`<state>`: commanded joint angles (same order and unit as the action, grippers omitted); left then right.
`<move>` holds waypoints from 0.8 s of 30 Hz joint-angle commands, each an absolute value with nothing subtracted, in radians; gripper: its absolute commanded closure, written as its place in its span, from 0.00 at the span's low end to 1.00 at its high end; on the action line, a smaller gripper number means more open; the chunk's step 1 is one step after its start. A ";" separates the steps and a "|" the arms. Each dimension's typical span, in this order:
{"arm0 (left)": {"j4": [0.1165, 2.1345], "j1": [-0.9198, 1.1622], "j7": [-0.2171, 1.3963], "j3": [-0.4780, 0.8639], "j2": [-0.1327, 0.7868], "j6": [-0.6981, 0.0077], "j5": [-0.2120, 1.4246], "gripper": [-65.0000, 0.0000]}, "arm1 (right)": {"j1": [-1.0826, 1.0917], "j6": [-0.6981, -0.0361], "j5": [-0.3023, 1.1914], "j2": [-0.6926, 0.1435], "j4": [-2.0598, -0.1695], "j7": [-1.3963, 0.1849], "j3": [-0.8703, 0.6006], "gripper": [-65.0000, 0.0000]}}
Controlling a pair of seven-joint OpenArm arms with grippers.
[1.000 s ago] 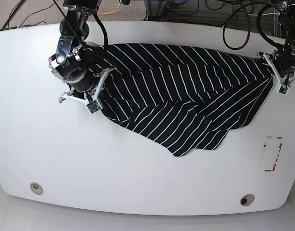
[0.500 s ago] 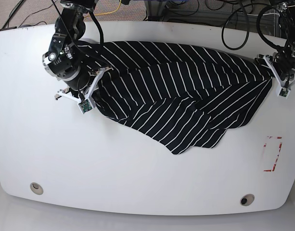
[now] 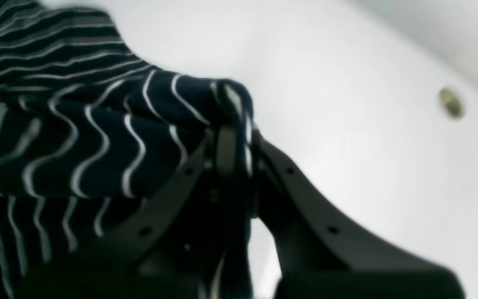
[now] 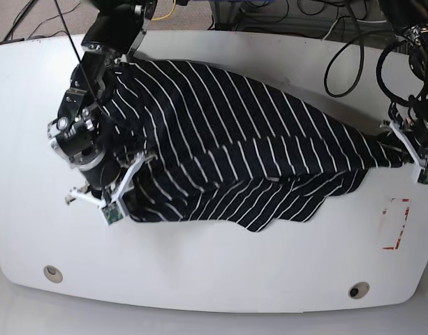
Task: Layout the t-shirt on the table in an organized manner, then fold the t-shirt properly
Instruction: 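Lift the shirt high with both grippers and lay it down flat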
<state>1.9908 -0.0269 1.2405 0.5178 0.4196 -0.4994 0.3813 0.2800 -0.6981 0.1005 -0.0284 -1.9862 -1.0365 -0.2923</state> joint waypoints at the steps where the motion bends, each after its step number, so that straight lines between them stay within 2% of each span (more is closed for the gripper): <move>1: 1.991 -0.070 1.241 0.518 0.420 -0.499 0.381 0.99 | 0.328 -0.698 0.101 -0.041 -1.974 -1.038 -0.292 1.00; 12: 1.992 -0.461 1.353 0.518 0.426 -0.499 0.381 0.99 | 0.673 -0.698 0.099 -0.114 -1.797 -1.038 -0.197 1.00; 18: 1.986 -0.671 1.359 0.509 0.429 -0.496 0.372 0.99 | 0.921 -0.698 0.099 -0.150 -1.653 -1.038 -0.145 1.00; 24: 1.982 -0.851 1.359 0.444 0.460 -0.493 0.371 0.99 | 1.138 -0.698 0.107 -0.189 -1.554 -1.038 -0.084 1.00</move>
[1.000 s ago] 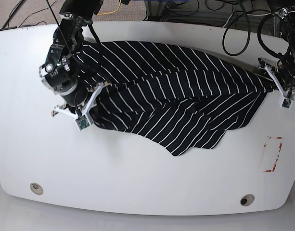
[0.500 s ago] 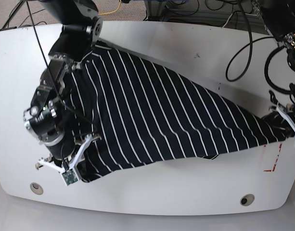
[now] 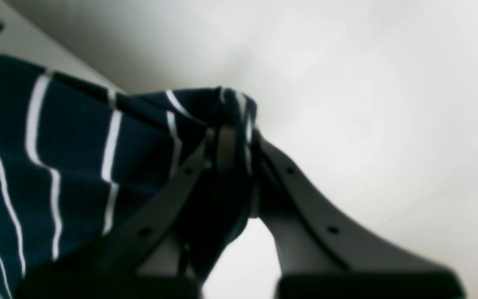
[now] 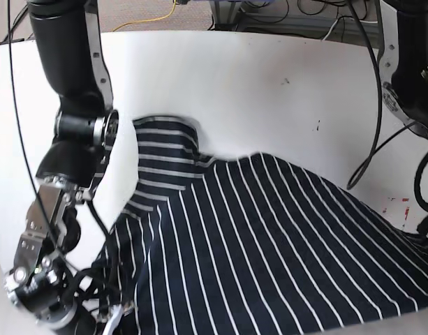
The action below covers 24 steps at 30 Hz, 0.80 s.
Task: Layout the t-shirt on the table in an organized manner, then fold the t-shirt properly
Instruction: 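Lift the shirt high with both grippers and lay it down flat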
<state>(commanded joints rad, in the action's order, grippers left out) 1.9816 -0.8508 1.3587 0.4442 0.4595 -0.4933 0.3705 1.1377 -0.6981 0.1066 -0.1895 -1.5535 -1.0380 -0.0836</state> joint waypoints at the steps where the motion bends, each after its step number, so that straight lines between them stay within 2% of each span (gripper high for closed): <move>1: 1.982 -0.898 1.359 0.424 0.466 -0.493 0.371 0.99 | 1.187 -0.698 0.107 -0.200 -1.538 -1.038 -0.065 1.00; 7: 1.962 -1.063 1.359 0.361 0.486 -0.492 0.371 0.99 | 1.330 -0.698 0.110 -0.245 -1.514 -1.047 -0.010 1.00; 14: 1.940 -1.139 1.360 0.300 0.493 -0.496 0.377 0.99 | 1.371 -0.698 0.107 -0.294 -1.554 -1.165 -0.010 1.00; 21: 1.948 -1.059 1.396 0.271 0.484 -0.504 0.383 0.99 | 1.121 -0.698 0.101 -0.364 -1.785 -1.191 -0.016 1.00; 24: 1.948 -0.981 1.396 0.274 0.484 -0.539 0.412 0.99 | 0.931 -0.698 0.107 -0.374 -1.890 -1.193 -0.093 1.00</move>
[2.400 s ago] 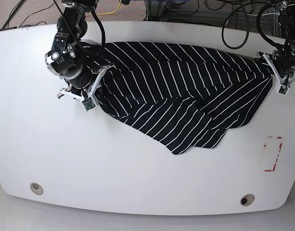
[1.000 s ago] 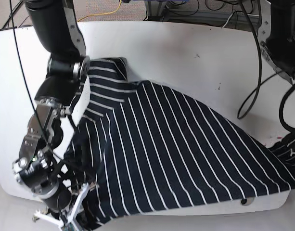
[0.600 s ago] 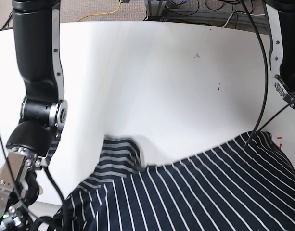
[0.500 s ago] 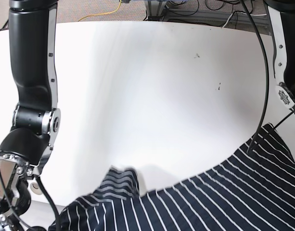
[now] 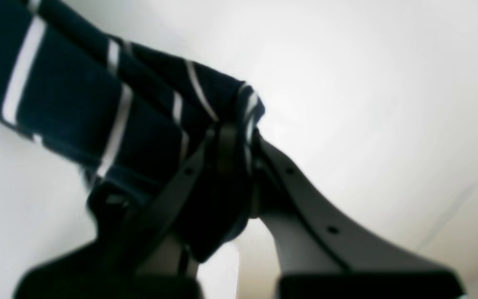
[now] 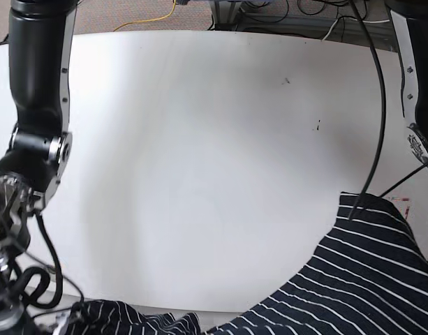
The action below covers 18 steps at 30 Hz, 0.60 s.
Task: Layout the t-shirt on the table in an organized manner, then fold the t-shirt properly
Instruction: 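Lift the shirt high with both grippers and lay it down flat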
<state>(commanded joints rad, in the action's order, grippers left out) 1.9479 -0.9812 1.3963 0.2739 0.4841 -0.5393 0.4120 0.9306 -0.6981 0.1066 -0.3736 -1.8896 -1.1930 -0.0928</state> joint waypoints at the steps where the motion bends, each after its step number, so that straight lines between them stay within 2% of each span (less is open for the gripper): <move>1: 1.948 -0.940 1.396 0.274 0.484 -0.553 0.427 0.99 | 0.831 -0.698 0.108 -0.372 -1.929 -1.193 -0.137 1.00; 7: 1.949 -0.733 1.396 0.277 0.484 -0.570 0.484 0.99 | 0.506 -0.698 0.108 -0.323 -2.015 -1.188 -0.269 1.00; 13: 1.985 -0.435 1.396 0.280 0.484 -0.570 0.538 0.99 | 0.219 -0.698 0.107 -0.219 -2.023 -1.139 -0.427 1.00; 18: 1.989 -0.199 1.396 0.317 0.484 -0.570 0.564 0.99 | 0.048 -0.698 0.105 -0.162 -2.020 -1.070 -0.455 1.00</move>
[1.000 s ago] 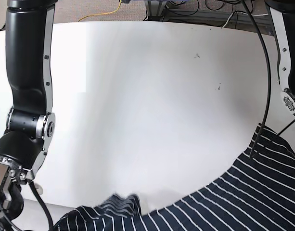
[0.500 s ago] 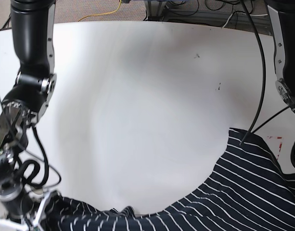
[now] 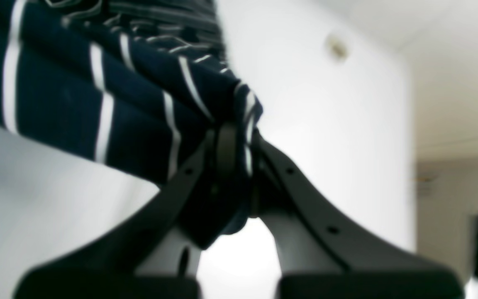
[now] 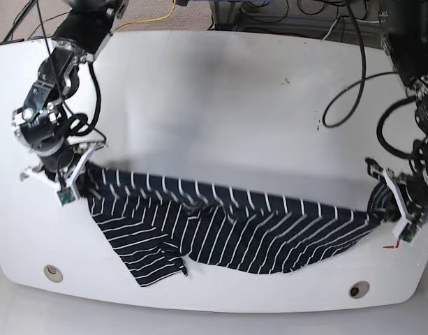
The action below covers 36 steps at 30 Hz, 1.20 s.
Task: Layout the t-shirt on the table in an organized manner, then fold the t-shirt properly
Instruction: 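Lift the shirt high with both grippers and lay it down flat, then open both grippers and release the shirt edge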
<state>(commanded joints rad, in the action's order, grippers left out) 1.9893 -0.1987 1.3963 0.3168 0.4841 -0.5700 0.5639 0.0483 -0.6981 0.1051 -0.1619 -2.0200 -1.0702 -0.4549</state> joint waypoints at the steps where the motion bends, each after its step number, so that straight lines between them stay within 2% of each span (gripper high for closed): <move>1: 1.989 -0.153 1.396 0.326 0.483 -0.570 0.564 0.99 | 0.022 -0.698 0.104 -0.156 -2.018 -1.059 -0.456 1.00; 7: 1.988 0.065 1.396 0.360 0.455 -0.570 0.559 0.99 | -0.171 -0.698 0.104 -0.087 -2.009 -0.963 -0.456 1.00; 15: 1.985 0.271 1.339 0.364 0.464 -0.568 0.556 0.99 | -0.321 -0.698 0.107 -0.058 -2.005 -0.923 -0.456 1.00; 30: 1.982 0.344 1.296 0.361 0.572 -0.568 0.555 0.99 | -0.441 -0.698 0.099 -0.058 -2.005 -0.923 -0.456 1.00; 33: 1.982 0.341 1.296 0.361 0.579 -0.568 0.555 0.98 | -0.453 -0.698 0.099 -0.058 -2.005 -0.923 -0.456 0.96; 36: 1.982 0.340 1.296 0.361 0.582 -0.568 0.555 0.98 | -0.458 -0.698 0.099 -0.056 -2.005 -0.924 -0.456 0.80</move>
<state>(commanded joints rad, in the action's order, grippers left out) 1.9816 0.3399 1.2958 0.3613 0.5823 -0.5685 0.5547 -0.4580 -0.6981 0.0990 -0.0560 -2.0046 -0.9244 -0.4565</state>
